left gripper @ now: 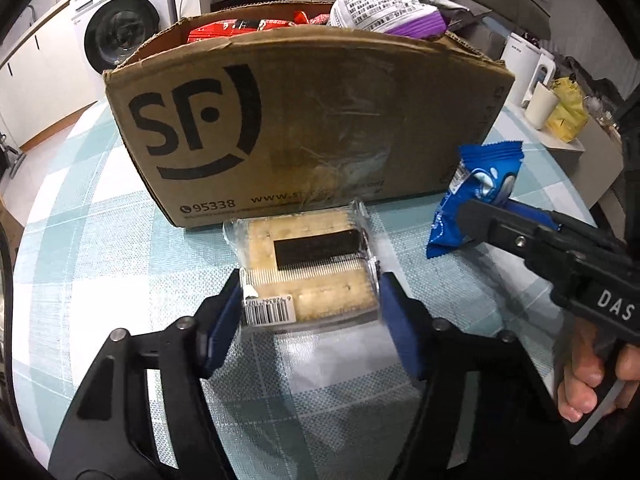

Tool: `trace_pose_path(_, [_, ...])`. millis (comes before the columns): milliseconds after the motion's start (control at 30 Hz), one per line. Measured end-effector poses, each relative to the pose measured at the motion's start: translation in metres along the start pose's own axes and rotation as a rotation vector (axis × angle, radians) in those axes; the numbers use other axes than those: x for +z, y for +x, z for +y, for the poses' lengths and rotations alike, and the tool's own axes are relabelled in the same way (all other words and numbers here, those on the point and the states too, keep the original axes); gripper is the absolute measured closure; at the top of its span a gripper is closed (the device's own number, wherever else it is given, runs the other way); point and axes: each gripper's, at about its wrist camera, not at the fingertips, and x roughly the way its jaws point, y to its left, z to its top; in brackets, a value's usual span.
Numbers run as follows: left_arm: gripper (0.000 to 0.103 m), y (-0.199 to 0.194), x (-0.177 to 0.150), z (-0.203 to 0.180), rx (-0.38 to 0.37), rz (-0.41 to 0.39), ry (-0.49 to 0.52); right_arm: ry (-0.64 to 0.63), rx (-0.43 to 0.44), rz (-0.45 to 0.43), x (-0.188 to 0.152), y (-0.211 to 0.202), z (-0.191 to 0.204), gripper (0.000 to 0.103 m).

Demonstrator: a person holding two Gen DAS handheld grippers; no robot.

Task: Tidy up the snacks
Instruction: 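Grasp the clear biscuit pack with the left tool while the right tool grasps the blue Oreo bag, then lift both held packs and carry them over the cardboard box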

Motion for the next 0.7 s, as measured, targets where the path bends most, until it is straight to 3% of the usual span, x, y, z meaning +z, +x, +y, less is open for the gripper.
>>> trace_pose_path(400, [0.043,-0.013,-0.006,0.007,-0.042,-0.016,-0.031,-0.004,0.010,-0.001,-0.001,0.000,0.002,0.056])
trace_pose_path(700, [0.043,-0.042,-0.014,0.016,-0.059,-0.073,-0.059,-0.023,0.027,-0.021,-0.001,-0.006,0.009,0.056])
